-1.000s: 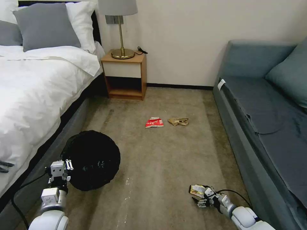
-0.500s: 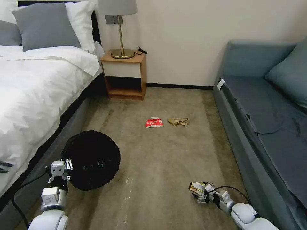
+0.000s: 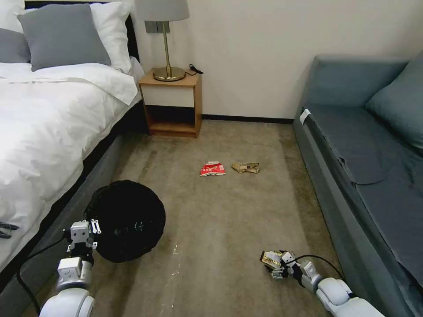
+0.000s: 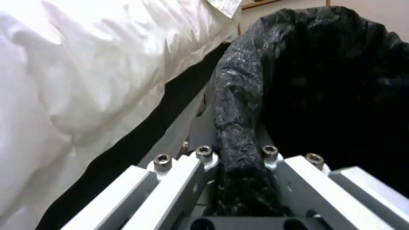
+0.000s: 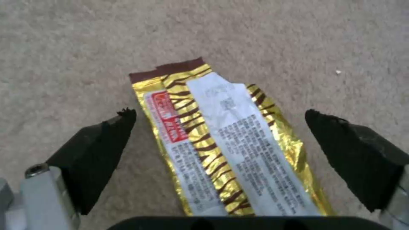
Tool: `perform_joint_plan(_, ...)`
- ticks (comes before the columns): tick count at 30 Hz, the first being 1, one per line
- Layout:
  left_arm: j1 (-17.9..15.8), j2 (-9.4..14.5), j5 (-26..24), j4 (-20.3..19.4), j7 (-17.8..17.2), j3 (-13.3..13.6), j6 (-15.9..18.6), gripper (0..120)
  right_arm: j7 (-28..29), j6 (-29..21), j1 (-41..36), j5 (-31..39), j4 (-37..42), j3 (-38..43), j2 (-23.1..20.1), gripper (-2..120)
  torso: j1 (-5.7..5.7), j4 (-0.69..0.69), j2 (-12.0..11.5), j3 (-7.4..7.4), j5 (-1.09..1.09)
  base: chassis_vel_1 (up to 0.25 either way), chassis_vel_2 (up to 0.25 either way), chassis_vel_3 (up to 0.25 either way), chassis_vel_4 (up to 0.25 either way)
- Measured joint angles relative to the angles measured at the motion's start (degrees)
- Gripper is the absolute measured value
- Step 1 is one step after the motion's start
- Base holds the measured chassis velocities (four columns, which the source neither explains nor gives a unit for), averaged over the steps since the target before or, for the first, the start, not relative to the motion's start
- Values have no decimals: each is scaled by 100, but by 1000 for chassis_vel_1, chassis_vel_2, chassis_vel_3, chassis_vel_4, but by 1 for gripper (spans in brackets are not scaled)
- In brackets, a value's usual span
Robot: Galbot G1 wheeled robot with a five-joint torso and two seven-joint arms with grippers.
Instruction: Pick up the trash bin, then pick up the garbage on the floor and place it into the trash bin.
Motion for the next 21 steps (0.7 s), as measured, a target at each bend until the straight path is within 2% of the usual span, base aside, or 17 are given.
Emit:
perform_joint_plan(16,38,-2,-5,19,0,-11,-24,4,-228,30,161,-1,-343,98,110,100,0,0,0,0,0,0,0,0,0)
perform_joint_plan(19,41,-2,-5,16,0,-11,-29,4,-281,33,151,7,-349,119,112,95,0,0,0,0,-1,0,0,0,0)
perform_joint_plan(21,43,-1,-5,9,0,-11,-41,4,-319,44,124,20,-341,141,111,85,0,0,0,0,0,0,0,0,0)
